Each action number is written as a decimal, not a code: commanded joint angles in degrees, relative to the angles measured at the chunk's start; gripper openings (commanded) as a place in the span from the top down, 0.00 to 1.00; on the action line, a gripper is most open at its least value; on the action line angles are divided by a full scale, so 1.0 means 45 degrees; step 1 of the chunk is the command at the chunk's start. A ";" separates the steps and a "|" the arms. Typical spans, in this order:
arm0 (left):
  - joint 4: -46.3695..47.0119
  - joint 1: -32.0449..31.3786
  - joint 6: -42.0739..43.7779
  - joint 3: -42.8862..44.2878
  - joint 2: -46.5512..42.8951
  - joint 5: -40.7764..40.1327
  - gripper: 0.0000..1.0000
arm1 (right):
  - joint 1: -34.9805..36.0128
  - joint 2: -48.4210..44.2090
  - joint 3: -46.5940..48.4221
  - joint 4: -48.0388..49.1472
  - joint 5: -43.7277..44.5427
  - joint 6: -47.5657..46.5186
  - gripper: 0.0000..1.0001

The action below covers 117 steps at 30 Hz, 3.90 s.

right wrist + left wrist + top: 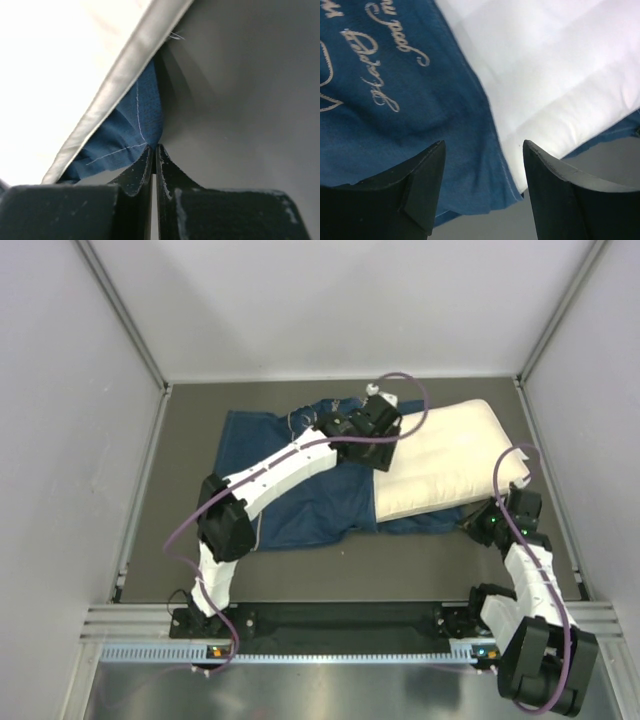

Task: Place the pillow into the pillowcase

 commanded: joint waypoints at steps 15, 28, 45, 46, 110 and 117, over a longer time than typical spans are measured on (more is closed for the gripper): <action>0.2882 -0.3029 0.8749 -0.1398 0.0324 0.0994 0.01 | -0.0123 -0.0183 0.1062 -0.0233 -0.1514 -0.0295 1.00; 0.2221 -0.3165 0.9706 0.0652 0.2645 0.1370 0.01 | -0.0104 -0.0496 0.1180 -0.0429 -0.1709 -0.0022 1.00; 0.1809 -0.2873 1.0292 -0.0342 0.2843 -0.1111 1.00 | -0.0397 -0.0496 0.1629 -0.0527 -0.1846 0.0115 1.00; 0.1809 -0.2834 1.0293 -0.0478 0.2688 -0.1150 1.00 | -0.0455 -0.0457 0.1668 -0.0527 -0.1866 0.0115 1.00; 0.0246 0.0448 0.3634 -0.0010 -0.0244 -0.3553 0.39 | -0.4030 -0.2977 0.1256 -0.3105 -0.1204 -0.0999 0.01; -0.0222 0.0467 0.2813 0.0068 0.0713 -0.3515 0.42 | -0.4030 -0.2508 0.2897 -0.2540 0.1413 -0.0161 0.00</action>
